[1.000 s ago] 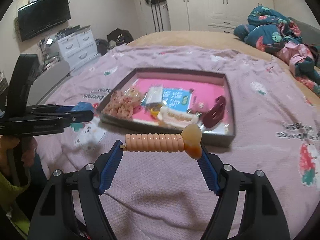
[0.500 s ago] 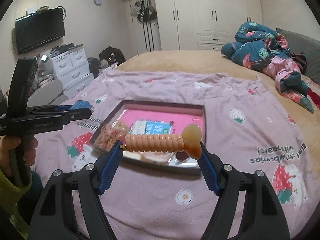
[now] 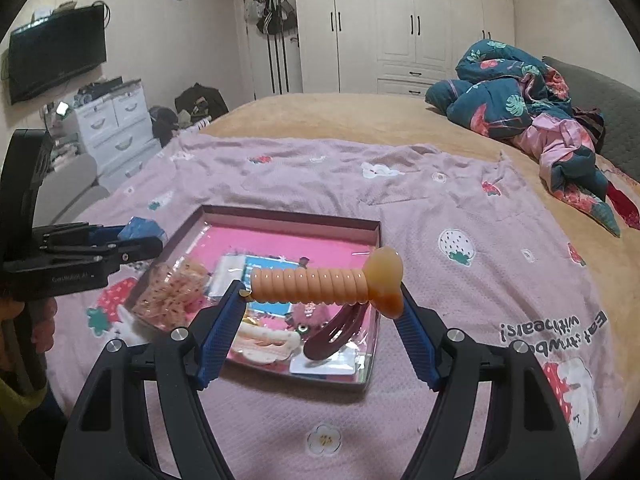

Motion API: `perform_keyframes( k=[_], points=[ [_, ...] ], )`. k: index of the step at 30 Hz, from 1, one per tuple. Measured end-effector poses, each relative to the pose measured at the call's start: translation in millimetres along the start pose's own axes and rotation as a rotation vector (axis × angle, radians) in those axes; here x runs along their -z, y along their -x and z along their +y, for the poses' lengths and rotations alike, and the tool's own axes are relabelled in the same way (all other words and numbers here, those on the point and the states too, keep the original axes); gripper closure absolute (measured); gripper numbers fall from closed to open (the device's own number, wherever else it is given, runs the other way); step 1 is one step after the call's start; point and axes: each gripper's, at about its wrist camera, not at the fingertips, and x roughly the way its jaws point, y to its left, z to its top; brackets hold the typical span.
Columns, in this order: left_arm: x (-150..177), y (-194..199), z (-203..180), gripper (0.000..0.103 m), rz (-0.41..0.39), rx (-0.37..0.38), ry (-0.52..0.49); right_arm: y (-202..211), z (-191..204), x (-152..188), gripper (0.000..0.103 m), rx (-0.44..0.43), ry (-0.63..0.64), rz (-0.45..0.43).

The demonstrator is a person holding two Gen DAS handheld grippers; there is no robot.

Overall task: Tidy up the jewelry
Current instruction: 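Carry the blue item and orange hair tie into the box and release both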

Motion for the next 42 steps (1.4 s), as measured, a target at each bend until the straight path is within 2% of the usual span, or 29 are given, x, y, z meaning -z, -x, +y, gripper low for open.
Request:
perform_keyframes(
  k=[10,18,25,35,42],
  points=[
    [18,-35,24,0.063,0.080,-0.017,0.056,-37,16,7,0.031,-0.043,0.024,0.069],
    [17,-42,42,0.063,0.084,-0.036,0.091,-53,41,11,0.031,-0.098,0.078,0.102],
    [8,-46,48,0.063,0.089,-0.024,0.097,-63,65,12,0.031,-0.141,0.135,0.128],
    [0,-64,48,0.063,0.118,-0.024,0.083,-93,80,25,0.031,-0.155,0.170,0.202],
    [5,-77,48,0.063,0.146,-0.026,0.082,-99,83,34,0.029,-0.140,0.176,0.220]
  ],
)
